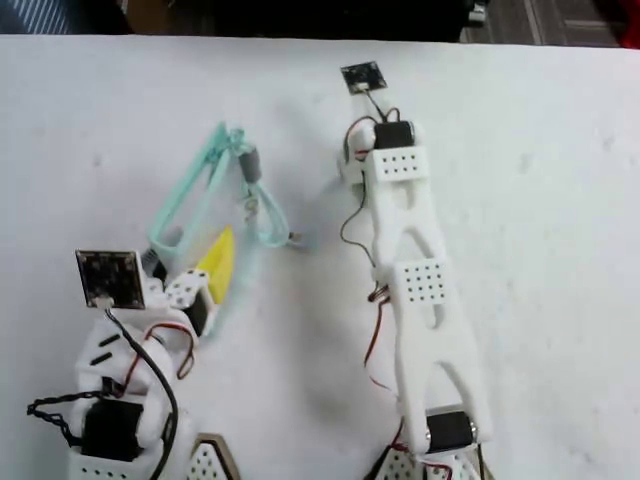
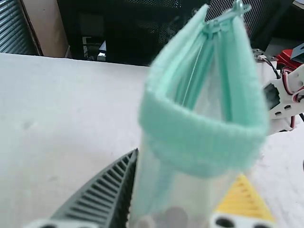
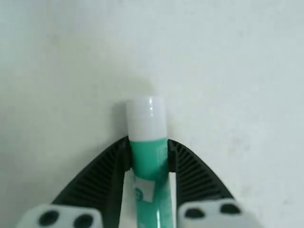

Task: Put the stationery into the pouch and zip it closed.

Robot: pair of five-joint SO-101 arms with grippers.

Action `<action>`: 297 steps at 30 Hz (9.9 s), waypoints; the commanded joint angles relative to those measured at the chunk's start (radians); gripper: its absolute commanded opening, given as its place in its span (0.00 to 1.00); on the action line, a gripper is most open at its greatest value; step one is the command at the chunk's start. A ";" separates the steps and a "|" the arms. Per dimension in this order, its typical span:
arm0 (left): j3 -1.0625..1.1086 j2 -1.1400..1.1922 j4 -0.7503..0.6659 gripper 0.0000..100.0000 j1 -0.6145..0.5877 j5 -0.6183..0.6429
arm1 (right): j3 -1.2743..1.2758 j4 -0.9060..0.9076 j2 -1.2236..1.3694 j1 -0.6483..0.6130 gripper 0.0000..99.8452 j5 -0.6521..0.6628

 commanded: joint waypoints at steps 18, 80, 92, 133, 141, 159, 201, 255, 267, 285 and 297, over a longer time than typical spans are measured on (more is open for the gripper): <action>0.002 0.008 -0.021 0.24 0.013 -0.008 | -0.060 0.159 -0.705 -0.150 0.02 0.009; 0.043 0.008 -0.069 0.24 0.044 -0.058 | 0.792 -0.025 -1.839 -0.283 0.02 -0.344; 0.043 0.008 -0.066 0.24 0.047 -0.066 | 1.037 0.131 -1.822 -0.278 0.02 -0.462; 0.037 0.008 -0.069 0.28 0.068 -0.069 | 2.008 -1.122 -2.072 -0.667 0.02 -0.459; 0.037 0.008 -0.068 0.28 0.065 -0.069 | 2.309 -1.664 -2.031 -0.636 0.02 -0.379; 0.037 0.008 -0.064 0.28 0.064 -0.063 | 2.536 -1.508 -2.285 -0.641 0.10 -0.264; -0.015 0.008 -0.026 0.03 -0.016 -0.068 | 2.383 -0.759 -2.253 -0.265 0.05 -0.071; -0.015 0.008 -0.086 0.03 -0.251 0.028 | 1.594 -0.615 -0.931 -0.392 0.19 0.393; -0.011 0.008 -0.084 0.04 -0.142 0.029 | 1.596 -0.538 -1.007 -0.237 0.01 0.391; 0.094 0.008 -0.262 0.03 0.163 -0.054 | 1.847 -0.777 -1.113 -0.096 0.02 0.304; 0.092 0.008 -0.222 0.04 0.188 -0.051 | 1.933 -0.788 -1.399 0.110 0.02 0.038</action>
